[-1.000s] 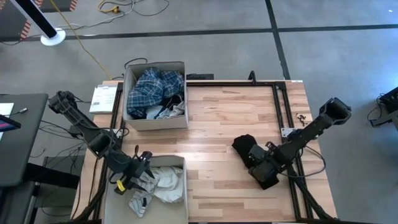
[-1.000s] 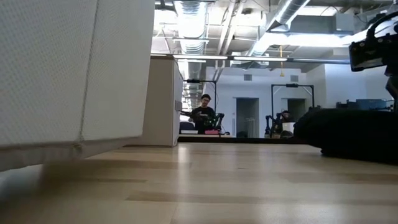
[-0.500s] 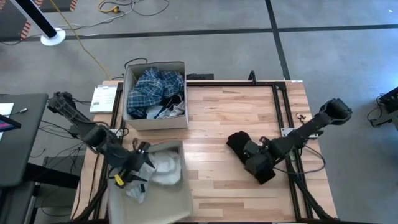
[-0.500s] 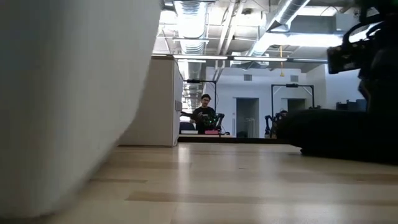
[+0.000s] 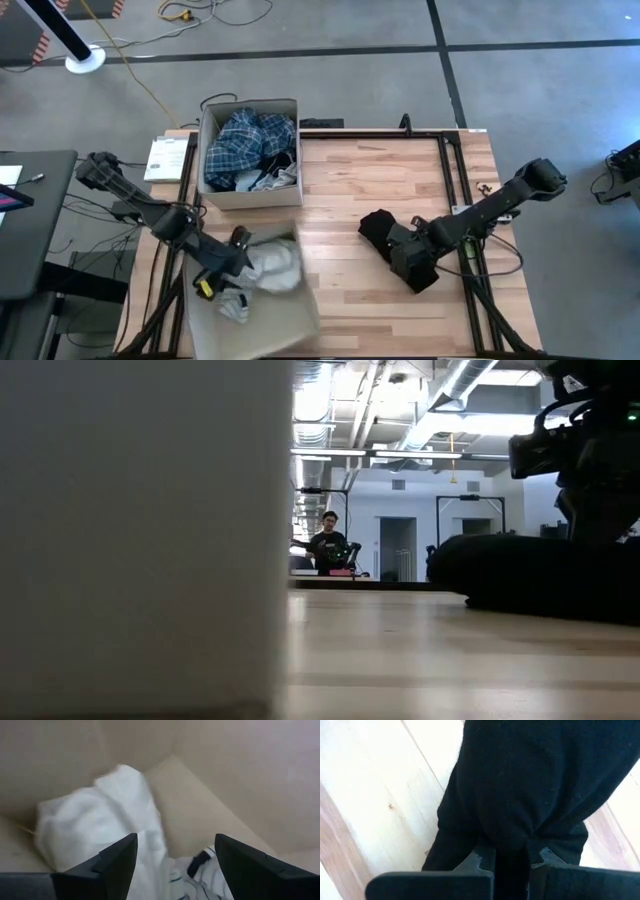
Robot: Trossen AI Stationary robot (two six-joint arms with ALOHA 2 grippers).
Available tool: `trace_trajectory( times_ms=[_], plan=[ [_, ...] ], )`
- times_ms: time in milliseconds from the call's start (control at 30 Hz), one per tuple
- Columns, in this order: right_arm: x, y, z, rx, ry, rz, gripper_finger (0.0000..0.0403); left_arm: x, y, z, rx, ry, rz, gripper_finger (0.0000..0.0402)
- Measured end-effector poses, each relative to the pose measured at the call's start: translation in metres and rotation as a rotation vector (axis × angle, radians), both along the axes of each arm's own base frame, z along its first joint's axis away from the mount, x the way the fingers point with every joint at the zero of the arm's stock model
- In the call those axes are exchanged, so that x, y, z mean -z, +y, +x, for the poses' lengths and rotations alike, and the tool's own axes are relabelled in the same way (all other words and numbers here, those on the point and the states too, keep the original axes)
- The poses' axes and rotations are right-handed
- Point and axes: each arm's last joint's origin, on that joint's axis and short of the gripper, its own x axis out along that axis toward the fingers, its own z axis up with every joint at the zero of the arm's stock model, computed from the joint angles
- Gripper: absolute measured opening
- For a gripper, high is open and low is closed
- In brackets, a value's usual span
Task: Sort clothes
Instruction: Put the black shirt into the top light brown laundry organizer
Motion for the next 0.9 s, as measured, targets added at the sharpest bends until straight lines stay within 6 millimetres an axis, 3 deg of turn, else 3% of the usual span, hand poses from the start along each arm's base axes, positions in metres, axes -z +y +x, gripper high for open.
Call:
trace_trajectory(
  times_ms=[133, 300, 367, 500, 600, 667, 733, 900],
  plan=[
    [0.000, -0.002, 0.002, -0.014, -0.002, 0.019, 0.0032, -0.012, -0.002, 0.003, 0.060, -0.139, 0.006, 0.0261],
    [-0.001, -0.003, 0.004, -0.022, -0.011, 0.030, 0.0032, 0.010, 0.018, -0.001, -0.127, -0.016, 0.414, 0.0260],
    [-0.001, -0.002, 0.005, -0.023, -0.020, 0.034, 0.0032, 0.010, 0.018, 0.005, -0.172, -0.025, 0.329, 0.0261],
    [-0.001, -0.002, 0.005, -0.034, -0.021, 0.041, 0.0032, -0.011, 0.003, 0.011, 0.072, -0.128, -0.014, 0.0261],
    [-0.001, -0.005, 0.007, -0.036, -0.020, 0.038, 0.0032, -0.008, 0.005, 0.016, 0.065, -0.151, 0.027, 0.0261],
    [-0.001, -0.006, 0.007, -0.034, -0.021, 0.037, 0.0032, -0.004, 0.014, 0.019, -0.122, -0.193, 0.232, 0.0260],
    [-0.002, -0.007, 0.008, -0.041, -0.026, 0.035, 0.0032, -0.001, 0.019, 0.019, -0.182, -0.177, 0.331, 0.0260],
    [-0.002, -0.006, 0.009, -0.055, -0.035, 0.034, 0.0032, 0.000, 0.013, 0.028, 0.065, -0.106, 0.036, 0.0260]
  ],
)
